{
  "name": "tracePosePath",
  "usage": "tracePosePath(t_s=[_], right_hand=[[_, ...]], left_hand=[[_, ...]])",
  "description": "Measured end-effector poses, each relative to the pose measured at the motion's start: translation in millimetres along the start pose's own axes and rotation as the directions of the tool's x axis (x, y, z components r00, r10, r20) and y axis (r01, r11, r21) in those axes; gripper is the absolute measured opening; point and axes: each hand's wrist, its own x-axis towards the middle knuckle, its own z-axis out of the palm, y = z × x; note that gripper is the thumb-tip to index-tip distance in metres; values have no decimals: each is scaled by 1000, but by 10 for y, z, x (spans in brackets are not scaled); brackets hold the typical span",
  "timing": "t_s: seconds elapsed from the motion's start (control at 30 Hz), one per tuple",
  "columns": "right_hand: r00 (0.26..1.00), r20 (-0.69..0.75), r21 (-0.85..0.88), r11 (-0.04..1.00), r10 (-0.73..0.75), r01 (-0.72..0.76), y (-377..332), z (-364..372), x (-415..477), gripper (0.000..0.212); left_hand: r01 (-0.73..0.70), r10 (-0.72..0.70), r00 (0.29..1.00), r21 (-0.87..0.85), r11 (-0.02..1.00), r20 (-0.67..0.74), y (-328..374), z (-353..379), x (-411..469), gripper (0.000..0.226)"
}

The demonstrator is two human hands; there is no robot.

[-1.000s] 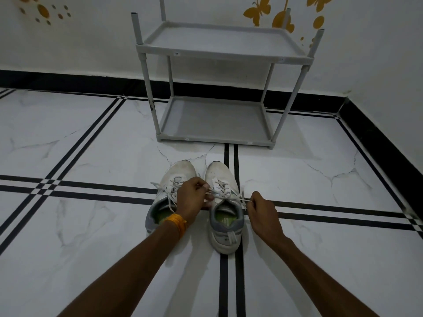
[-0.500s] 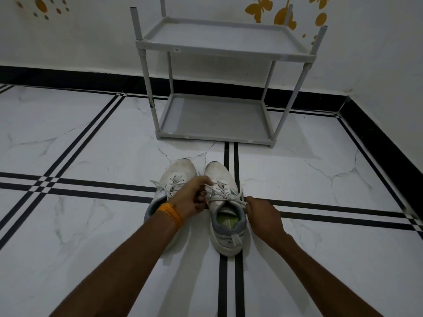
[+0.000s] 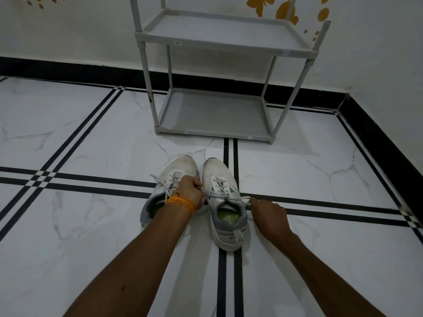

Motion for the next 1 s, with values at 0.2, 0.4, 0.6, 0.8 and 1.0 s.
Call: tracePosePath(t_s=[0.2,0.4,0.6,0.8,1.0], right_hand=[[997,82,136,991,-7,-5,4,-119,-4,26],[971,67,715,669,228,-206,-26,-588,-83,32],[996,26,310,948,-83,71,-422,-662,-32,41],[997,-58,377,924,-41,60,-412,-507,18,21],[996,31,719,690,80,-77,-294,-420,96,23]], left_hand=[[-91,80,995,-184,979,-64,-102,52,-5,23],[-492,487,865,384,781,118,-269,-16,-140,48],[-738,689,581,637,221,434,-291,77,-13,22],[-641,752,631,675,365,192,-209,18,86,21],[-410,616,779,837,362,116,-240,-43,231,22]])
